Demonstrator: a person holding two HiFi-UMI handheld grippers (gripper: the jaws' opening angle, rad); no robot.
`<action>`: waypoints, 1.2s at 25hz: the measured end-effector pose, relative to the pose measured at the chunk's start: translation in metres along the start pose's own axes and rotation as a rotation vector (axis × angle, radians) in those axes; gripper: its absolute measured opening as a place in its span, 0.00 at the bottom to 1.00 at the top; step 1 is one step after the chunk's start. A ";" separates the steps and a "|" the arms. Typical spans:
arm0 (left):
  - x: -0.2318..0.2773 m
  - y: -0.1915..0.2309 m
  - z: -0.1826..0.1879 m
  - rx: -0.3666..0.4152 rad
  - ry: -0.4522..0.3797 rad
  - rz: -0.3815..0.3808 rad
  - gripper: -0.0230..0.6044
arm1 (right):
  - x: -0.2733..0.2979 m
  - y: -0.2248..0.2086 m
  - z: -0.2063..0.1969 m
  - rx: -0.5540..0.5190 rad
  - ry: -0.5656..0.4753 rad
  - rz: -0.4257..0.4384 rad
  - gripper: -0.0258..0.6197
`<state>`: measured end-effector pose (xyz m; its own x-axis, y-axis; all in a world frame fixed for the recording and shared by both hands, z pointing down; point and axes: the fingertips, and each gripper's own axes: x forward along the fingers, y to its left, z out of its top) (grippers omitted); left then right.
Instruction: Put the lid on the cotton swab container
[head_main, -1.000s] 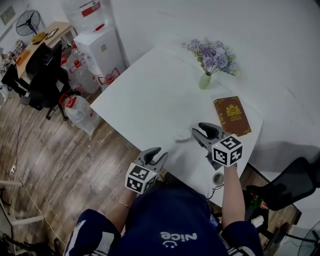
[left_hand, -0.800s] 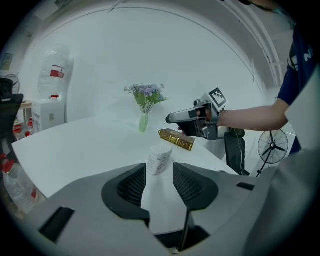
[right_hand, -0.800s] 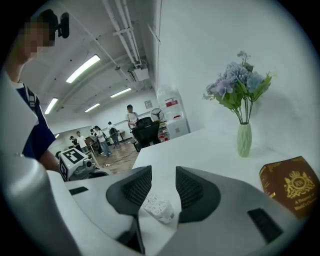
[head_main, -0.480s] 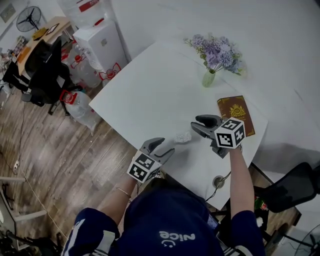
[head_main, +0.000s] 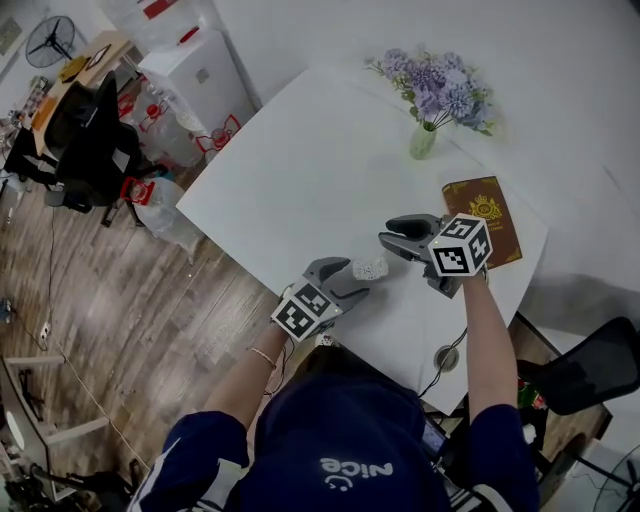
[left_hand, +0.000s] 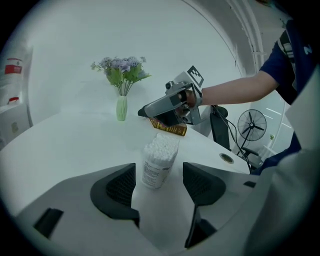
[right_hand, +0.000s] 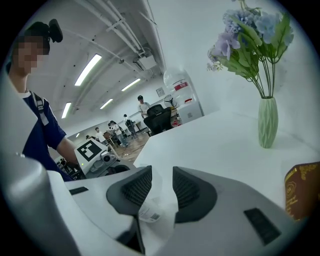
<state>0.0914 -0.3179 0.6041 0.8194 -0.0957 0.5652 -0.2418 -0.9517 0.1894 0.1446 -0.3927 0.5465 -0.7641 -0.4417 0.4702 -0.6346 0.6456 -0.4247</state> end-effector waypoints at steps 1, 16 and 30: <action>0.004 0.001 0.000 0.009 0.009 -0.007 0.51 | 0.001 -0.001 0.000 0.006 -0.001 0.005 0.24; 0.030 0.002 -0.001 0.155 0.123 -0.006 0.43 | 0.006 0.004 -0.015 0.150 -0.009 0.169 0.24; 0.029 0.006 -0.006 0.195 0.162 0.010 0.42 | 0.000 0.025 -0.010 0.068 -0.008 0.214 0.24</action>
<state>0.1110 -0.3243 0.6266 0.7197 -0.0727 0.6905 -0.1320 -0.9907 0.0333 0.1303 -0.3706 0.5435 -0.8829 -0.3043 0.3576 -0.4640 0.6819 -0.5654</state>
